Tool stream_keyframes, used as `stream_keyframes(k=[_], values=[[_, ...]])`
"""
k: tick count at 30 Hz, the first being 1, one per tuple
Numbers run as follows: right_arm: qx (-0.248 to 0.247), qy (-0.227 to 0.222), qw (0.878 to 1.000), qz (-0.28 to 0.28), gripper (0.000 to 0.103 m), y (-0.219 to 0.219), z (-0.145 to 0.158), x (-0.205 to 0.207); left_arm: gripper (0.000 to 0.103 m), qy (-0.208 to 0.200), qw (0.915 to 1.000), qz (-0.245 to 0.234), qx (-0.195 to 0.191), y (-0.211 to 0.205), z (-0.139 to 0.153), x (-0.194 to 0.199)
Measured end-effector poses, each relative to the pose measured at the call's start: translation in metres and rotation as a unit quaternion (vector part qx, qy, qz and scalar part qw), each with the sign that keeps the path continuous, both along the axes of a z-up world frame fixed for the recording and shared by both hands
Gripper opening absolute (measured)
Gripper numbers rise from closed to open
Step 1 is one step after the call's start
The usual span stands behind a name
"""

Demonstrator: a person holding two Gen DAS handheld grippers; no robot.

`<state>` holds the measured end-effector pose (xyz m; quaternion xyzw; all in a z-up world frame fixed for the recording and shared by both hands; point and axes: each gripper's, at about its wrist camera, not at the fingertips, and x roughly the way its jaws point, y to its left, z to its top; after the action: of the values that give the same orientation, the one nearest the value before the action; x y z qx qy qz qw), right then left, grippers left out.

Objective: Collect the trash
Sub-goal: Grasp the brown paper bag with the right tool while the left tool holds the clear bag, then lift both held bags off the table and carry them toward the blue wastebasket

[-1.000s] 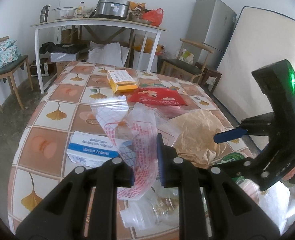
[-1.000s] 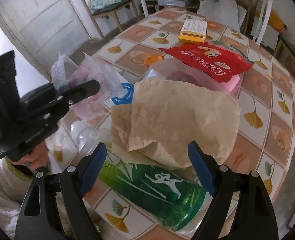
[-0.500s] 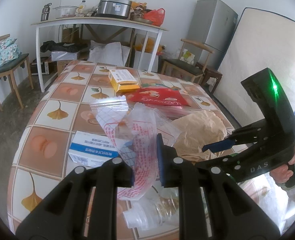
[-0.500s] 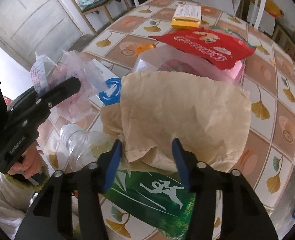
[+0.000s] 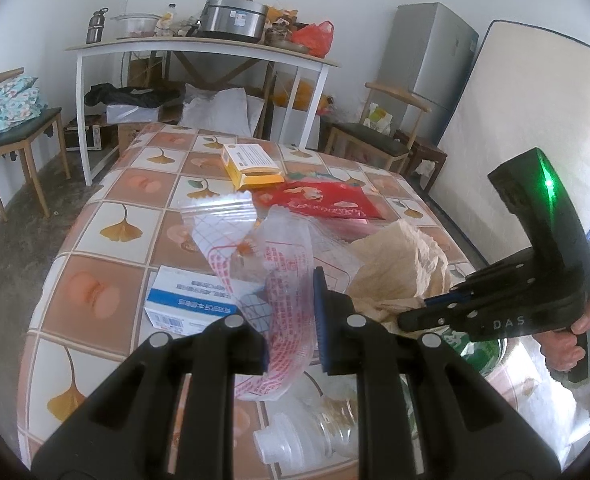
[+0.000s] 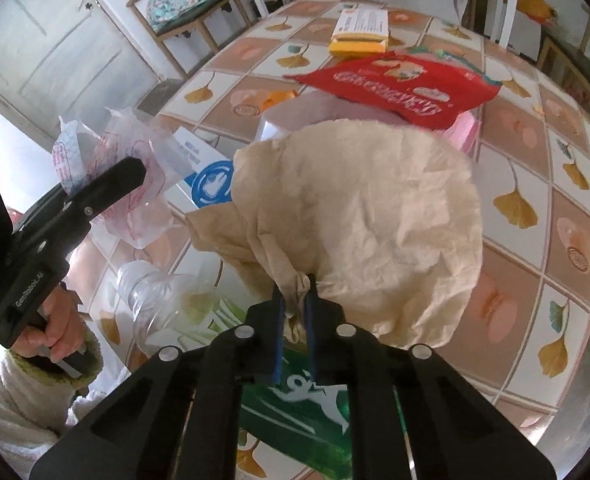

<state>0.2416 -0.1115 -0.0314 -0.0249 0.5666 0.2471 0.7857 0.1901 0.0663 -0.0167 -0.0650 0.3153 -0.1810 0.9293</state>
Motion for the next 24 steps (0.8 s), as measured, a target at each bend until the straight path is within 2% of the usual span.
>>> stream_keyframes(k=[11, 24], values=[[0.017, -0.068, 0.997, -0.039, 0.006, -0.027, 0.04, -0.013, 0.016, -0.019, 0.9997, 0.012, -0.008, 0.0, 0.01, -0.011], [0.079, -0.122, 0.987, -0.07, 0.005, -0.057, 0.091, -0.037, 0.015, -0.058, 0.998, 0.02, -0.015, -0.002, 0.04, -0.035]])
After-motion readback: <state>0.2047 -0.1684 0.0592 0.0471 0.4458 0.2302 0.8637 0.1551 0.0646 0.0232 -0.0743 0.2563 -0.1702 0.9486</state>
